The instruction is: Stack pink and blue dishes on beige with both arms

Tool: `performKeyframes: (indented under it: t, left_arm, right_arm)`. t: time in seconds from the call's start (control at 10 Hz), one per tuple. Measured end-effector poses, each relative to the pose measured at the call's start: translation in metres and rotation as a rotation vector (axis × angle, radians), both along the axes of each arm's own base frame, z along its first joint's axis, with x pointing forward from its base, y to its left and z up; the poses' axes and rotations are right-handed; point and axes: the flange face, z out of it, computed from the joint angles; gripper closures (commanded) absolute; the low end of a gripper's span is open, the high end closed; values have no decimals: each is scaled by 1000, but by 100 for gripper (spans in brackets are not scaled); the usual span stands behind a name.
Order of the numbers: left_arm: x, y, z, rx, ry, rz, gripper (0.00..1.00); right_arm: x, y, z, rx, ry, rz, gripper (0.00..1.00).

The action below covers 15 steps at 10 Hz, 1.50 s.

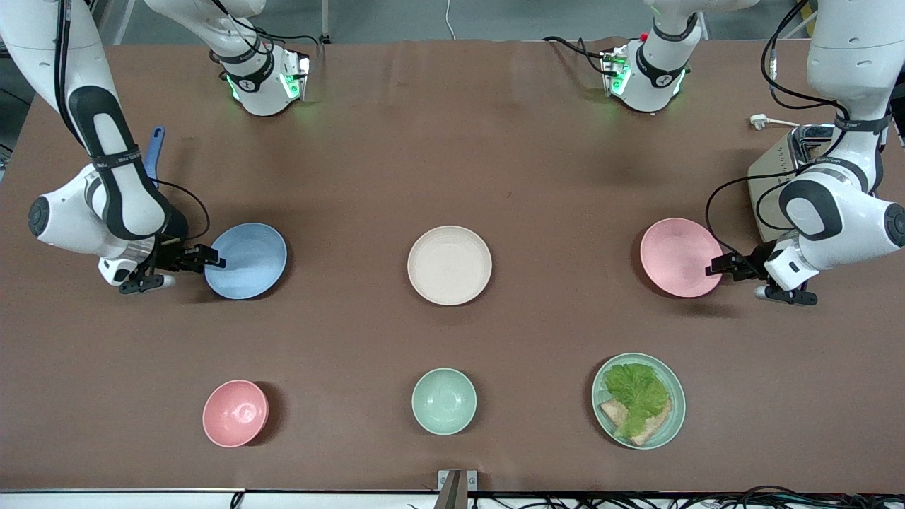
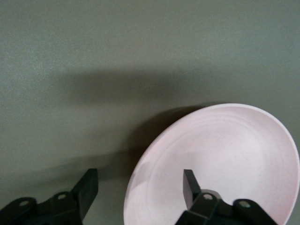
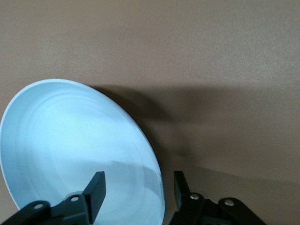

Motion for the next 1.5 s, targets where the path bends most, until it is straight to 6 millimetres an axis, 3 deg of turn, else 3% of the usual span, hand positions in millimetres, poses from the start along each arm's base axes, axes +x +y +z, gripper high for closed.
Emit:
performKeyframes:
  t: [0.2, 0.4, 0.6, 0.7, 0.9, 1.0, 1.2, 1.3, 1.5]
  left_arm:
    - [-9, -1, -15, -27, 9, -22, 75]
    - [-15, -1, -22, -36, 14, -47, 96]
    - [-15, -3, -15, -60, 21, -68, 100]
    - [-14, -3, -3, -87, 26, -73, 100]
    - [-11, -7, 32, -140, 16, -90, 100]
    - [-7, -18, 60, -173, -3, -118, 100]
    - [0, -71, 110, -219, -36, -172, 99]
    - [1, -110, 116, -233, -12, -180, 99]
    - [-5, -209, 95, -236, 81, -170, 98]
  right_arm:
    - [-3, 0, -9, 0, 15, -3, 56]
    - [-5, -4, -14, -3, 21, -11, 99]
    - [-5, -6, -13, 7, 17, -33, 100]
    - [-4, -6, -11, 19, 20, -38, 100]
    - [3, -10, 2, 68, 52, -46, 100]
    - [14, -13, 18, 107, 85, -63, 100]
    - [49, -9, 74, 139, 152, -110, 100]
    - [64, 2, 107, 120, 184, -142, 99]
    - [88, 41, 173, 56, 216, -194, 99]
